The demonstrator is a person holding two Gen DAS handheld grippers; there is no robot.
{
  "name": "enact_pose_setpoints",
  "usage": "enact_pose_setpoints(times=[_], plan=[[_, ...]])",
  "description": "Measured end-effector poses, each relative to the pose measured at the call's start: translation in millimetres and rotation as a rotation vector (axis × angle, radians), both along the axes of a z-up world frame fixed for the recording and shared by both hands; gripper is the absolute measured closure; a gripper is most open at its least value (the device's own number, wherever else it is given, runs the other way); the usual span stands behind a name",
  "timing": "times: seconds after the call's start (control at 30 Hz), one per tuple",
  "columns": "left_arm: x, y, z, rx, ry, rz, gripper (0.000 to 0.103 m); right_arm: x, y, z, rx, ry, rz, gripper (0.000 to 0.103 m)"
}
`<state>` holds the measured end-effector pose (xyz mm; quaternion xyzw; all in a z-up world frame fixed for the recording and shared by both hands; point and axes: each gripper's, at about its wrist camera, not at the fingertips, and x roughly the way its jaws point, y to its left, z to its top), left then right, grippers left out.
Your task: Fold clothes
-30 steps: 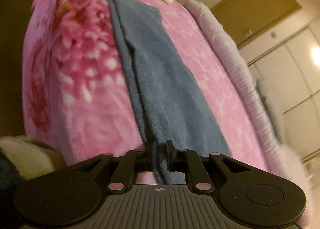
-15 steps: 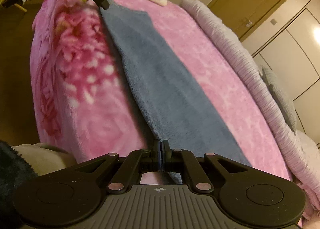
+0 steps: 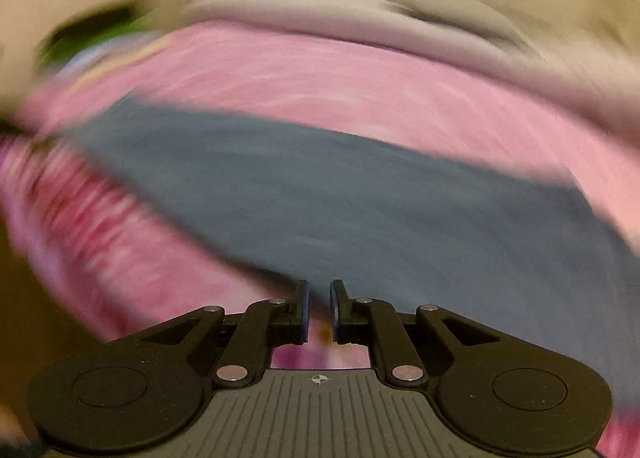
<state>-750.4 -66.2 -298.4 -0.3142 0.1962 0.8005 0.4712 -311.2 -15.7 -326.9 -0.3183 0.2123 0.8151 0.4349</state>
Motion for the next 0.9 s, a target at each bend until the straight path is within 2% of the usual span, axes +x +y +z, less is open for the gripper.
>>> enact_pose_setpoints(times=[0.07,0.17,0.27,0.33,0.4,0.47,0.57,0.67,0.77,0.9], plan=[[37.0,8.1,5.9,0.037,-0.045,-0.142,0.096,34.5,9.5,4.9,-0.006,0.067,-0.129,0.093],[96.6,24.8,7.0,0.092,-0.134,-0.367,0.094,71.2,21.0,7.2,0.014,0.114,-0.228,0.094],[164.2,49.7,-10.3,0.129,-0.193,-0.554,0.093,88.6,32.5,-14.5,-0.025,0.044,-0.247,0.094],[205.6,65.4,-23.6,0.130,-0.216,-0.650,0.090,100.7,29.4,-17.9,-0.020,0.042,-0.237,0.094],[234.3,77.6,-43.5,0.051,-0.184,-0.647,0.091,113.3,24.4,-19.1,-0.008,0.049,-0.224,0.094],[247.2,79.5,-54.6,0.017,-0.157,-0.620,0.091,125.1,21.0,-11.2,-0.007,0.012,-0.251,0.094],[252.6,78.5,-46.2,0.020,-0.152,-0.577,0.092,154.9,17.9,1.6,0.072,0.031,-0.308,0.094],[264.0,85.6,-36.7,0.055,-0.149,-0.595,0.091,183.3,26.2,3.2,0.117,0.085,-0.376,0.094],[275.4,93.7,-44.5,0.025,-0.110,-0.621,0.090,205.7,41.0,-16.0,0.117,0.016,-0.425,0.094],[276.4,93.9,-59.3,-0.008,-0.097,-0.603,0.089,241.1,36.7,-28.2,0.071,0.093,-0.455,0.094]])
